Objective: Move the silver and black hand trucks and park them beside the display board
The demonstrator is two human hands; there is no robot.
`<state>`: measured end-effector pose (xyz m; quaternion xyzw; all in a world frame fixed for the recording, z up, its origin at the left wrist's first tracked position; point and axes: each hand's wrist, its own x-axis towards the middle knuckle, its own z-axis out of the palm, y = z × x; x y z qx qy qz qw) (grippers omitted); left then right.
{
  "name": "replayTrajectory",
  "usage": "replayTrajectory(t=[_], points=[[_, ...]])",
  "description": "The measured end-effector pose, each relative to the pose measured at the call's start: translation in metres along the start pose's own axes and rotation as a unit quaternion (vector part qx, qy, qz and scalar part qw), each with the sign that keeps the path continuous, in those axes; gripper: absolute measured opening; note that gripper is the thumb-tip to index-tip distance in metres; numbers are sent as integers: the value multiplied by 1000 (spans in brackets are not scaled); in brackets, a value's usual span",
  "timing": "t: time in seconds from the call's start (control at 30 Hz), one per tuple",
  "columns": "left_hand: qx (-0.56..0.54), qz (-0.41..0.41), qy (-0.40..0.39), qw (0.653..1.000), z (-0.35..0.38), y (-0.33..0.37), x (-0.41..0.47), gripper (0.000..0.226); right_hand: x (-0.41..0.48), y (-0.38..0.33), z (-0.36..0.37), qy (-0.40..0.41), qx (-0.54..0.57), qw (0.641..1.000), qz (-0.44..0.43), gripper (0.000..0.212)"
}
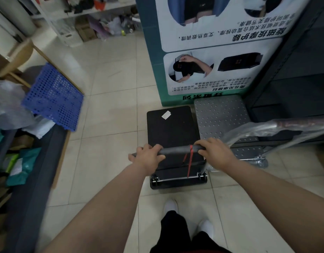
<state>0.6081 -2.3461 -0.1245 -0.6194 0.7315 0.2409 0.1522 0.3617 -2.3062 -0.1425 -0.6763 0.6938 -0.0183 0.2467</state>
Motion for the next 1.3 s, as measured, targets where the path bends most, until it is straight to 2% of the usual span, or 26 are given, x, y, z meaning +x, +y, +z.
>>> replayTrajectory(t=[0.33,0.63,0.9,1.0,1.13,1.3], points=[[25,25,-11,999,-36,-21,51,26,45,-25,-11,-24,16,998,52,35],[33,38,-24,998,-43,2,67,27,62,-12,-33,-55,15,995,87,39],[39,32,-25,998,-43,9,71,28,56,-18,-25,4,33,993,111,47],[31,41,-22,998,-42,6,70,34,52,-20,-23,-5,10,992,129,53],[19,49,-25,998,-46,7,68,52,40,-20,-28,-14,-15,990,136,60],[20,90,37,995,-48,30,39,59,9,-20,-31,-1,-23,992,126,63]])
